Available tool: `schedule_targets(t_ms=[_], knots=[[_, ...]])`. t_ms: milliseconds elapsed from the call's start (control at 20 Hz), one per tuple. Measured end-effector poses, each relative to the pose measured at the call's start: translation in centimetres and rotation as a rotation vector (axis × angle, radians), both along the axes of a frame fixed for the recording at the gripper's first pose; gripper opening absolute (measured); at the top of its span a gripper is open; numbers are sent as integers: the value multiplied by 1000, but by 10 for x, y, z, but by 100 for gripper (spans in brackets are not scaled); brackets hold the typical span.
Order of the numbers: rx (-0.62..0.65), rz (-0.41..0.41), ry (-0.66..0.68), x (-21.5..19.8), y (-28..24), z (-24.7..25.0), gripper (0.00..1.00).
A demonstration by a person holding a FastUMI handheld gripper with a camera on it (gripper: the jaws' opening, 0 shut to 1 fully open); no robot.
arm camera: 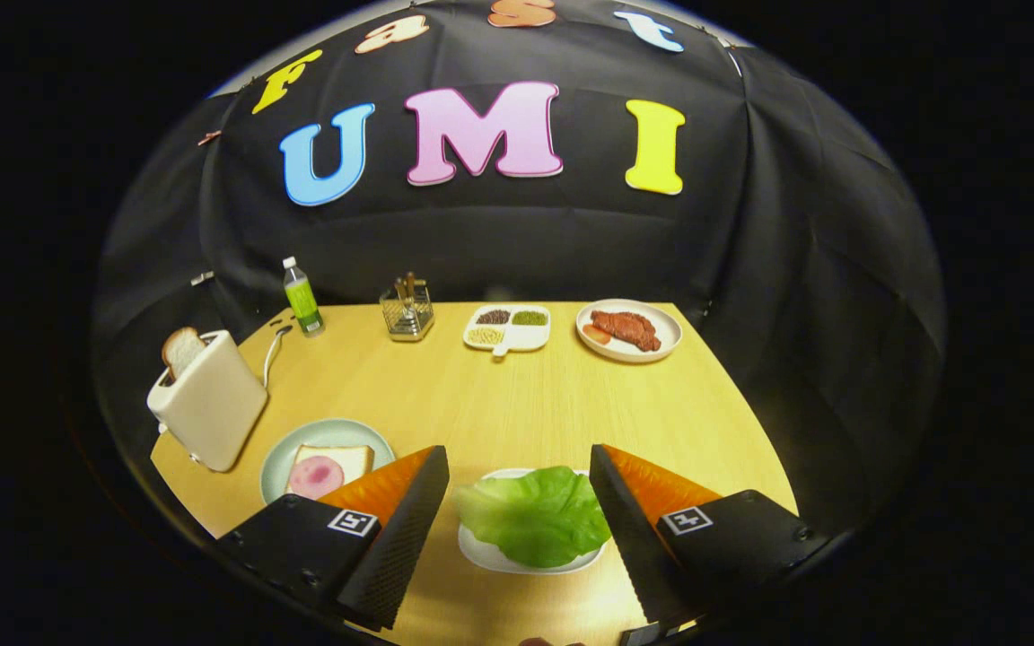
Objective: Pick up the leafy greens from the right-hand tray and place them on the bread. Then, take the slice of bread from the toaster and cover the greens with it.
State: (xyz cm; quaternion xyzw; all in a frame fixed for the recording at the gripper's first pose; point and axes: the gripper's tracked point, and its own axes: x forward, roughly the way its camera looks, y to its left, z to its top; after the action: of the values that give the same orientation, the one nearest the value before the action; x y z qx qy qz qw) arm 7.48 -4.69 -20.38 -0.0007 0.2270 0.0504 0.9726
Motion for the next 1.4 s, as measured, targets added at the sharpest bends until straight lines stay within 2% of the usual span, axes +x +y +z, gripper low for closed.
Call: schedule_targets(t_ms=[350, 600, 1000, 1200, 1350, 1400], knots=[[-53, 38, 165, 11, -10, -82, 99], [-89, 59, 255, 12, -17, -117, 99], [-84, 110, 319, 9, -13, -124, 98], [-96, 134, 334, 10, -6, -125, 80], [-109, 164, 339, 9, -3, -124, 54], [-101, 145, 344, 11, -4, -127, 54]])
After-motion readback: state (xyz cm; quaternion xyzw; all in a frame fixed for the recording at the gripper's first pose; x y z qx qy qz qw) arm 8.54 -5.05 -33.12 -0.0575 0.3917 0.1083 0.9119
